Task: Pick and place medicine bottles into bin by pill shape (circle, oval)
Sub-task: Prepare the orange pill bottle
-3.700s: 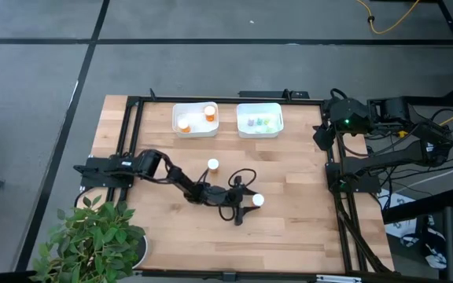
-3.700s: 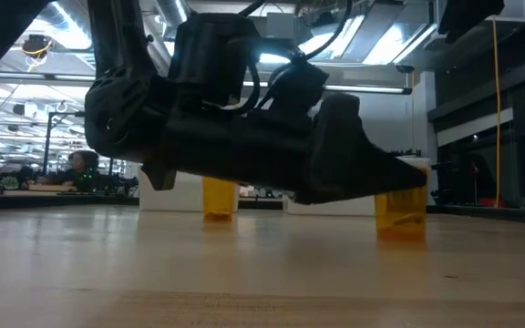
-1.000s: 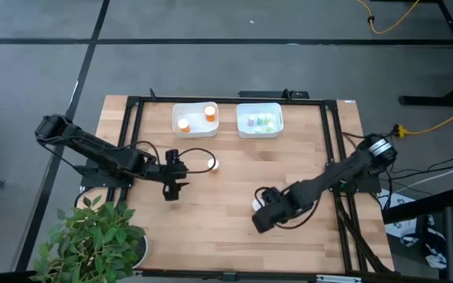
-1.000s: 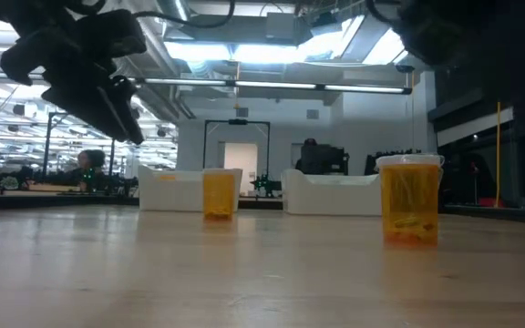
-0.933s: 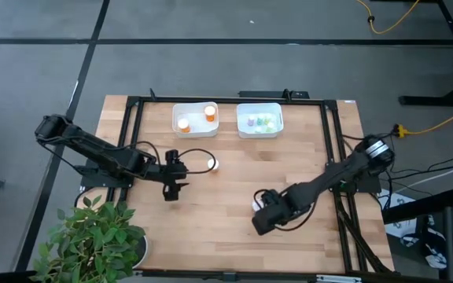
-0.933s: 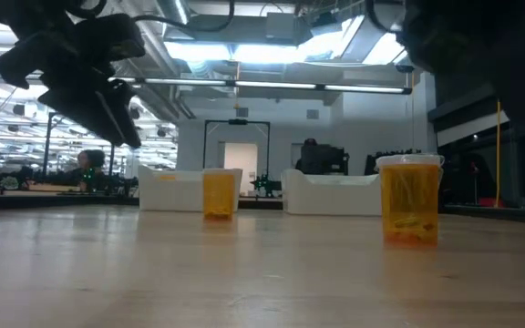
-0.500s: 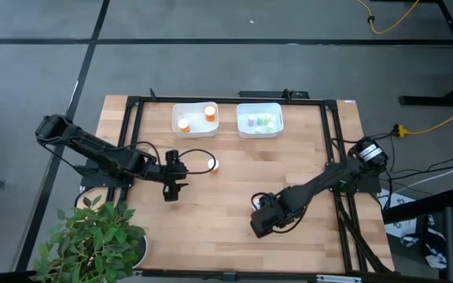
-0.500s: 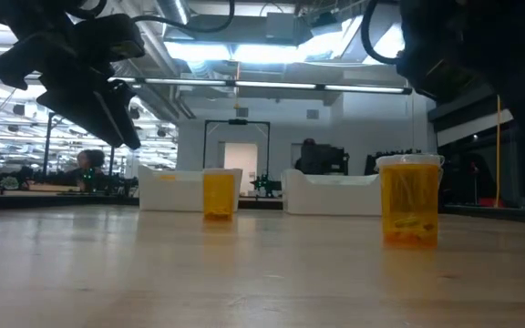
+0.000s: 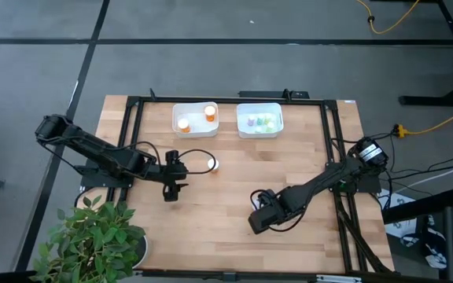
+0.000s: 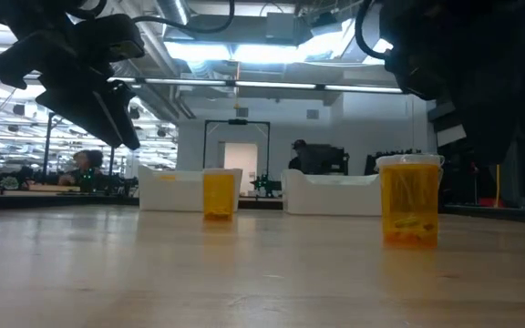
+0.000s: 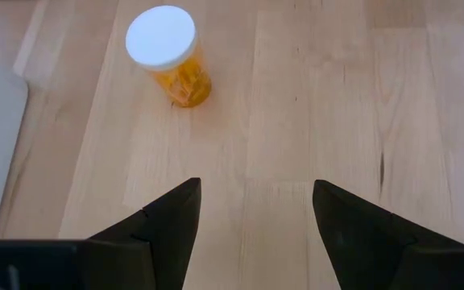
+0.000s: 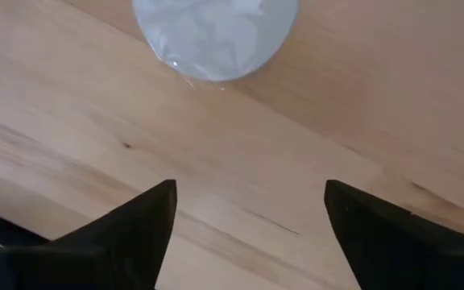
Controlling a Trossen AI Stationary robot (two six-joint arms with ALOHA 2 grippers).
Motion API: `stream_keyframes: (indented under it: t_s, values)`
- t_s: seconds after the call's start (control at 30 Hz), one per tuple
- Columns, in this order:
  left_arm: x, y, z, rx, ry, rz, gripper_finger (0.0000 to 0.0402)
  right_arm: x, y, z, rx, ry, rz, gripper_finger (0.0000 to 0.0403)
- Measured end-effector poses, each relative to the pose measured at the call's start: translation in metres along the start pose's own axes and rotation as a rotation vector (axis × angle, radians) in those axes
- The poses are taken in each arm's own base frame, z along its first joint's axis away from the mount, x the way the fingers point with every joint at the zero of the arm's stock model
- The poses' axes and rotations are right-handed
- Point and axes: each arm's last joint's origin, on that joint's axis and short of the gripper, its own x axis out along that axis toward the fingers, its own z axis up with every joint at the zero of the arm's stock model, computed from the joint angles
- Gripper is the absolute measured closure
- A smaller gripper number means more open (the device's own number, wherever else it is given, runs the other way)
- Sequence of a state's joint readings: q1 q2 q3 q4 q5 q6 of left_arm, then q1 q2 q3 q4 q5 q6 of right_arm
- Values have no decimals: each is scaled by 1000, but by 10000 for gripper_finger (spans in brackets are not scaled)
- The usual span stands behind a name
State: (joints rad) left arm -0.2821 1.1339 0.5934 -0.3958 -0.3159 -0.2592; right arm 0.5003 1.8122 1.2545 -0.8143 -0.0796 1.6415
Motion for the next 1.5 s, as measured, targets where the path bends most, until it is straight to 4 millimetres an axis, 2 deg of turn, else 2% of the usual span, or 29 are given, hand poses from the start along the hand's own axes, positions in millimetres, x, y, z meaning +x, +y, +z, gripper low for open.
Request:
stream_keyframes:
  t_s: [0.27,0.4,0.6,0.8,0.93,1.5]
  values:
    - [0,0,0,7,2,1,170,-1,11,1,-6,11,116,85]
    - [0,0,-1,11,11,2,170,-1,12,4,11,6,119,85]
    - [-10,1,2,117,-44,-19,170,-4,12,18,46,21,119,85]
    - [-21,2,4,121,-91,-80,170,-5,8,32,90,10,72,85]
    - [-21,3,3,119,-84,-78,170,-6,3,39,112,-10,26,85]
    - [-21,3,3,116,-84,-68,170,-8,1,65,96,-122,29,85]
